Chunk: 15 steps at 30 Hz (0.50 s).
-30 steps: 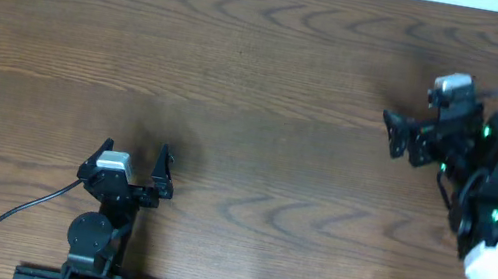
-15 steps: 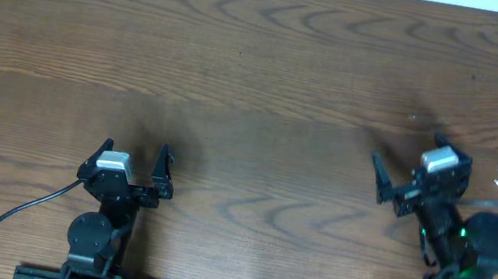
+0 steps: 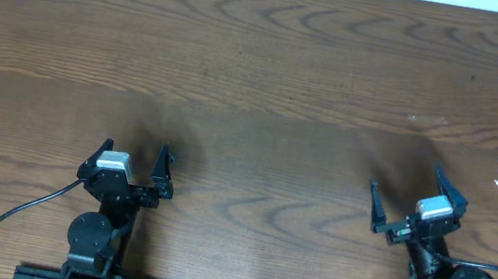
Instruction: Untangle cables
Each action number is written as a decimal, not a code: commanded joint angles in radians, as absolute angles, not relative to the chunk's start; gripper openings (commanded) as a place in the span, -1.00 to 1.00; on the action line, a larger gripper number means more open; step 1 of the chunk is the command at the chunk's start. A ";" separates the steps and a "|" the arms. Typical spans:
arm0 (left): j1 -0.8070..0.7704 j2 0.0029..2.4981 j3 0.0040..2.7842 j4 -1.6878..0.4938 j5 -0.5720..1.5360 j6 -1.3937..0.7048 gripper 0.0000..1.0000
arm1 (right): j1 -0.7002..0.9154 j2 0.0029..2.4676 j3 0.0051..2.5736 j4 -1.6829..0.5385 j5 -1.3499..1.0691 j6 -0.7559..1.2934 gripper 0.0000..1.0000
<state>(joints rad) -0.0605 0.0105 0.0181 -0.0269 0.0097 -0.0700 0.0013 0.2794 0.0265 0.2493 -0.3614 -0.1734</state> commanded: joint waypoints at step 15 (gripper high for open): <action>-0.057 0.004 0.004 -0.073 -0.009 -0.053 0.96 | -0.007 0.005 0.006 -0.057 -0.237 -0.145 0.98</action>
<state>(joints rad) -0.0605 0.0101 0.0185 -0.0269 0.0093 -0.0696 0.0013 0.0479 0.0067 -0.0486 -0.2668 -0.1631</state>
